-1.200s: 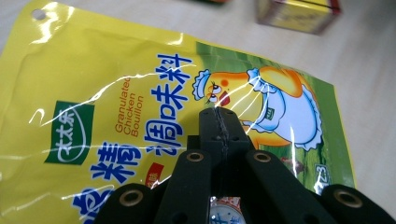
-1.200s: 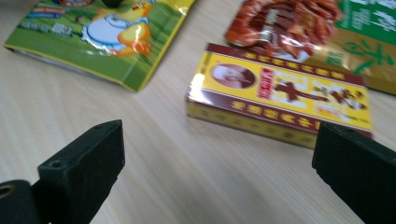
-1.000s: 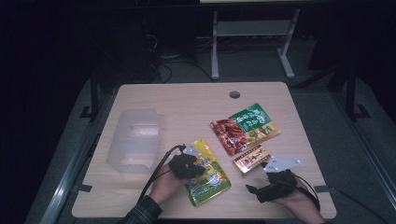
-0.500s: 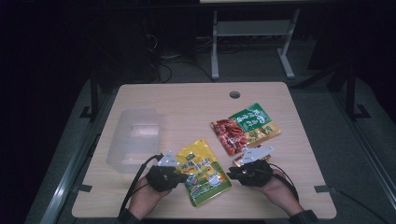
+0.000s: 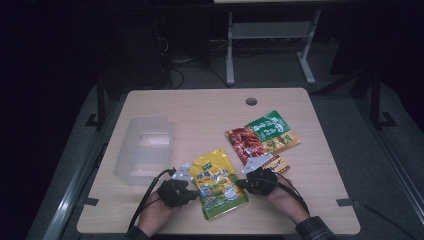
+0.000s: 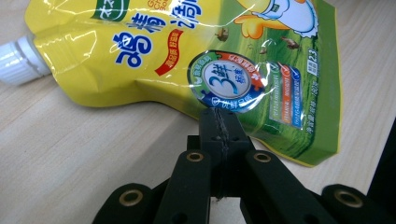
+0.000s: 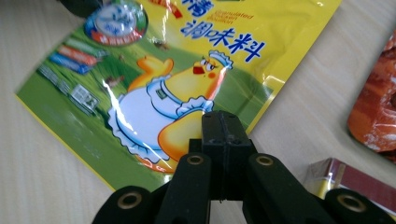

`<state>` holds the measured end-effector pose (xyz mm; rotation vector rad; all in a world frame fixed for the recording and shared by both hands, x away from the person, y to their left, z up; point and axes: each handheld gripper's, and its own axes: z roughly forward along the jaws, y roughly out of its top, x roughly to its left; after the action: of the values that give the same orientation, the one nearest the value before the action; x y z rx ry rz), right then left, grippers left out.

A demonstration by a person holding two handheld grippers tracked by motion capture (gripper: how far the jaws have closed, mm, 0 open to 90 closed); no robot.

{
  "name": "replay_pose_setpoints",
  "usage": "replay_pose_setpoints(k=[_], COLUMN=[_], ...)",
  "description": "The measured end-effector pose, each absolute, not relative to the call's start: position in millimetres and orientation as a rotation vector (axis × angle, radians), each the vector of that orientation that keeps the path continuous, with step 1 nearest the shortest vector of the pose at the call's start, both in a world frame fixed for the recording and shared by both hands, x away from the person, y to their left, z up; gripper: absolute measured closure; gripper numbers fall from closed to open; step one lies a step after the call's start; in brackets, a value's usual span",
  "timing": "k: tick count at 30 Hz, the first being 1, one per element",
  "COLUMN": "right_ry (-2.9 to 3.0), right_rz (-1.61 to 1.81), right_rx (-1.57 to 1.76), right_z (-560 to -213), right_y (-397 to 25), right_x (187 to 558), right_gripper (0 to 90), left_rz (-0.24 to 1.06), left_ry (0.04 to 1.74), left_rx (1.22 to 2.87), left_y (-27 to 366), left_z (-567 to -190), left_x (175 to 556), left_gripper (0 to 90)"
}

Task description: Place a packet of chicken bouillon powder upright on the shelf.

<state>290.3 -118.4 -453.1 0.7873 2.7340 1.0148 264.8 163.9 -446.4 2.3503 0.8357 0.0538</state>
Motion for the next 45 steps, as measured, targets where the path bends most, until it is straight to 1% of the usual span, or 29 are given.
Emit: replay_pose_setpoints(k=[6, 11, 18, 29, 33, 34, 35, 38, 39, 40, 42, 43, 44, 45], right_ry=[2.769, 2.824, 2.875, 2.930, 2.914, 2.897, 2.882, 2.830, 2.812, 2.791, 2.764, 2.752, 2.745, 2.745], right_rz=[1.043, 1.070, 1.077, 1.117, 1.133, 1.146, 1.163, 1.198, 1.205, 1.212, 1.214, 1.215, 1.214, 1.214], right_rx=[0.764, 0.721, 0.593, 0.417, 0.448, 0.449, 0.488, 0.591, 0.624, 0.672, 0.716, 0.743, 0.771, 0.771], right_z=[-453.9, -454.7, -455.3, -453.7, -449.3, -447.9, -445.6, -439.1, -438.0, -437.0, -436.3, -436.4, -436.9, -436.9], right_y=[-118.0, -116.5, -112.8, -96.1, -99.1, -102.4, -105.9, -118.9, -123.5, -127.8, -136.9, -142.1, -148.3, -148.3], right_x=[286.1, 275.8, 262.9, 244.3, 243.3, 244.9, 245.4, 247.1, 247.8, 248.2, 250.8, 251.8, 251.4, 251.4], right_gripper=[89.9, 89.9, 89.9, 89.9, 89.9, 89.8, 88.3, 79.1, 74.5, 71.7, 65.6, 64.0, 59.4, 59.4], left_rz=[0.056, 0.056, 0.075, 0.100, 0.117, 0.133, 0.149, 0.183, 0.184, 0.181, 0.158, 0.151, 0.149, 0.145], left_ry=[0.856, 0.867, 0.863, 0.876, 0.877, 0.874, 0.887, 0.899, 0.904, 0.911, 0.918, 0.919, 0.915, 0.916], left_rx=[2.337, 2.344, 2.356, 2.374, 2.369, 2.370, 2.352, 2.295, 2.272, 2.255, 2.228, 2.215, 2.211, 2.205], left_y=[165.4, 168.3, 167.9, 168.4, 168.7, 169.5, 170.0, 173.0, 173.4, 172.9, 169.1, 166.8, 163.1, 158.5], left_z=[-446.4, -446.3, -446.1, -448.8, -443.9, -440.7, -437.6, -427.6, -424.8, -422.5, -419.2, -418.6, -418.0, -418.3], left_x=[267.9, 269.5, 269.9, 271.4, 269.2, 268.6, 267.4, 267.5, 268.5, 269.7, 274.1, 275.2, 277.0, 278.5], left_gripper=[89.9, 89.9, 89.9, 89.8, 89.7, 88.0, 84.4, 76.7, 73.5, 70.3, 60.5, 57.3, 50.5, 50.5])
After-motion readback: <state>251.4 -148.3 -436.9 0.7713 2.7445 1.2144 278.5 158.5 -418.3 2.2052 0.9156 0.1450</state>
